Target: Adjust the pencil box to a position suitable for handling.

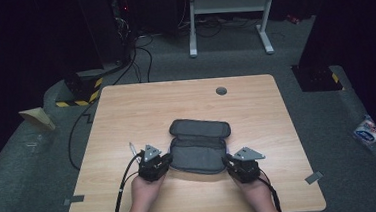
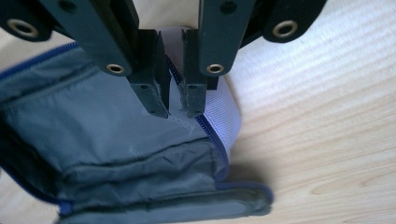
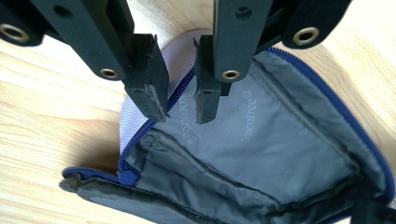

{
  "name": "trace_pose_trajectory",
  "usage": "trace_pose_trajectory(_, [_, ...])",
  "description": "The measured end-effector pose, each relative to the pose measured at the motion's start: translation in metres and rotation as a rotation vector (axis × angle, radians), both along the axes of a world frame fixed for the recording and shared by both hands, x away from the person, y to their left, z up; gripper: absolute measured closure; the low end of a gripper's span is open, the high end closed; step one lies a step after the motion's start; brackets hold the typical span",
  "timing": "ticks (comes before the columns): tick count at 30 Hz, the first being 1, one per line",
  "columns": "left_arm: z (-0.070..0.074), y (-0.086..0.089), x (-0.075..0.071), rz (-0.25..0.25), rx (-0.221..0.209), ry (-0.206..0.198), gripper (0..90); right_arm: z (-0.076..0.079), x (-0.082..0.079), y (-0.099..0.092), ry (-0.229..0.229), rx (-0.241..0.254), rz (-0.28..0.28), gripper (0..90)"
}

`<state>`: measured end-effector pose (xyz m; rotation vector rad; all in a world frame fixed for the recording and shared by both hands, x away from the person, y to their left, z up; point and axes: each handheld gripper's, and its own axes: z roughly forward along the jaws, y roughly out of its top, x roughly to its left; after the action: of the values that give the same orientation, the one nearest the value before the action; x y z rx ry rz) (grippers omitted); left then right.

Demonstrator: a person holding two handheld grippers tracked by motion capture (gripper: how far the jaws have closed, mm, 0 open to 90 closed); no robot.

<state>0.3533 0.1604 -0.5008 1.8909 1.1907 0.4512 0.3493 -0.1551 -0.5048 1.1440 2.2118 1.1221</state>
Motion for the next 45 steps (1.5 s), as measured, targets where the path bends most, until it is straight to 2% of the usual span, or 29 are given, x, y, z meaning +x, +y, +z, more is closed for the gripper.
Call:
trace_pose_trajectory(1, [-0.002,-0.001,-0.007,-0.017,0.01,-0.006,80.7,0.0,0.0,0.0,0.0,0.0,0.0,74.0])
trace_pose_trajectory(3, [-0.003,-0.001,-0.01,-0.02,0.011,-0.011,80.8,0.0,0.001,-0.001,-0.001,-0.002,0.001,74.0])
trace_pose_trajectory(6, [-0.005,-0.002,-0.018,-0.031,-0.002,-0.019,80.8,0.001,0.001,-0.003,0.001,0.001,-0.003,74.5])
trace_pose_trajectory(12, [-0.006,-0.003,-0.026,-0.065,-0.004,-0.029,80.0,0.001,0.002,-0.008,0.0,-0.003,-0.013,76.2])
trace_pose_trajectory(16, [-0.006,-0.006,-0.031,-0.072,0.014,-0.049,79.3,0.001,0.002,-0.01,0.001,-0.001,-0.022,76.6])
trace_pose_trajectory(23, [-0.006,-0.003,-0.031,-0.076,-0.001,-0.049,76.5,0.001,0.001,-0.012,-0.008,-0.004,-0.019,76.5])
trace_pose_trajectory(32, [-0.006,-0.003,-0.032,-0.078,0.018,-0.059,75.1,-0.001,-0.001,-0.012,-0.007,0.004,-0.017,76.6])
trace_pose_trajectory(37, [-0.006,-0.001,-0.031,-0.076,0.008,-0.055,73.4,-0.001,-0.002,-0.01,-0.007,0.005,-0.01,76.2])
trace_pose_trajectory(40, [-0.005,0.0,-0.031,-0.07,0.006,-0.06,69.8,0.0,-0.002,-0.011,-0.008,0.01,-0.013,73.1])
trace_pose_trajectory(41, [-0.005,0.0,-0.031,-0.073,-0.006,-0.058,67.9,0.0,-0.002,-0.011,-0.012,0.01,-0.012,69.3])
trace_pose_trajectory(45, [-0.004,0.001,-0.031,-0.069,-0.005,-0.065,64.4,0.0,-0.002,-0.011,-0.011,0.016,-0.007,67.0])
